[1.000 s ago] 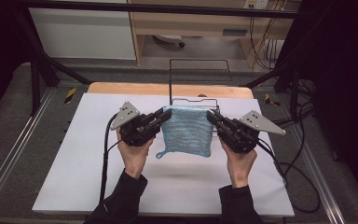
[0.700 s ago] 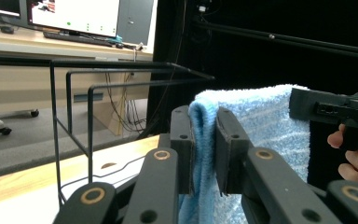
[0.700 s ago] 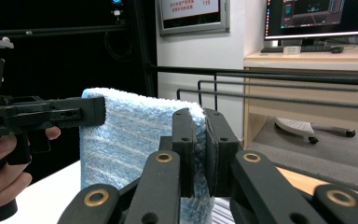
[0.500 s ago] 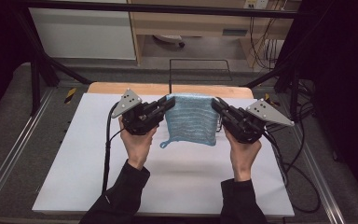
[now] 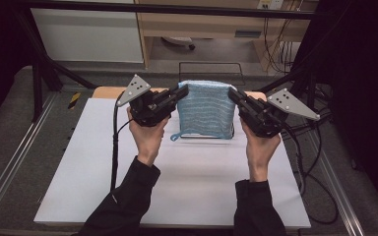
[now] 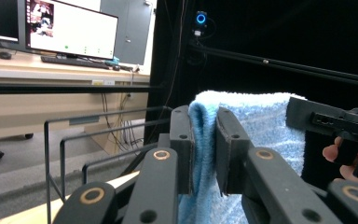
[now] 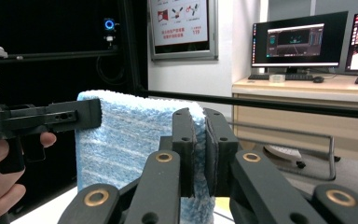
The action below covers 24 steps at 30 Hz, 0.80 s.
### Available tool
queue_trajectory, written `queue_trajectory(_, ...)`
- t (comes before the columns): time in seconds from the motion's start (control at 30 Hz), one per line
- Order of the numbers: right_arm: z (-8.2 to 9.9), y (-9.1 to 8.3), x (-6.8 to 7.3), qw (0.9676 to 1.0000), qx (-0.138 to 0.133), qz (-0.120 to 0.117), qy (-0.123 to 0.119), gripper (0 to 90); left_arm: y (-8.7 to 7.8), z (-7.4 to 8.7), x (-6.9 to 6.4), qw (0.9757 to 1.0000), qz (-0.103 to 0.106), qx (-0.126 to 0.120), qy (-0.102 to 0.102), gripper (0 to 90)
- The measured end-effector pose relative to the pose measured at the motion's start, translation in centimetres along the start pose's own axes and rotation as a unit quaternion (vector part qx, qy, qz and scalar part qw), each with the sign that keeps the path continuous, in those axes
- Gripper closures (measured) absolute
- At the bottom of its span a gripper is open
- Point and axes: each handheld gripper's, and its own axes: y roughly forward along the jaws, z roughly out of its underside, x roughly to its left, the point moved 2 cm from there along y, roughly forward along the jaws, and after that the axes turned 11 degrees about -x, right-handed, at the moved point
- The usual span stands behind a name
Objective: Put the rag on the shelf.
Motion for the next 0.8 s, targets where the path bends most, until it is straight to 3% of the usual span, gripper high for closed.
queue_trajectory(0.23,-1.3,0.8,-0.5,0.9999,-0.009,0.005,-0.004,84.6,1.1,-1.4,0.2,0.9999,0.005,-0.006,-0.008,78.8)
queue_trajectory(0.8,-4.4,3.3,-2.1,0.9994,-0.026,0.017,-0.017,84.7,3.8,-4.9,0.4,0.9997,0.009,-0.022,0.006,78.6)
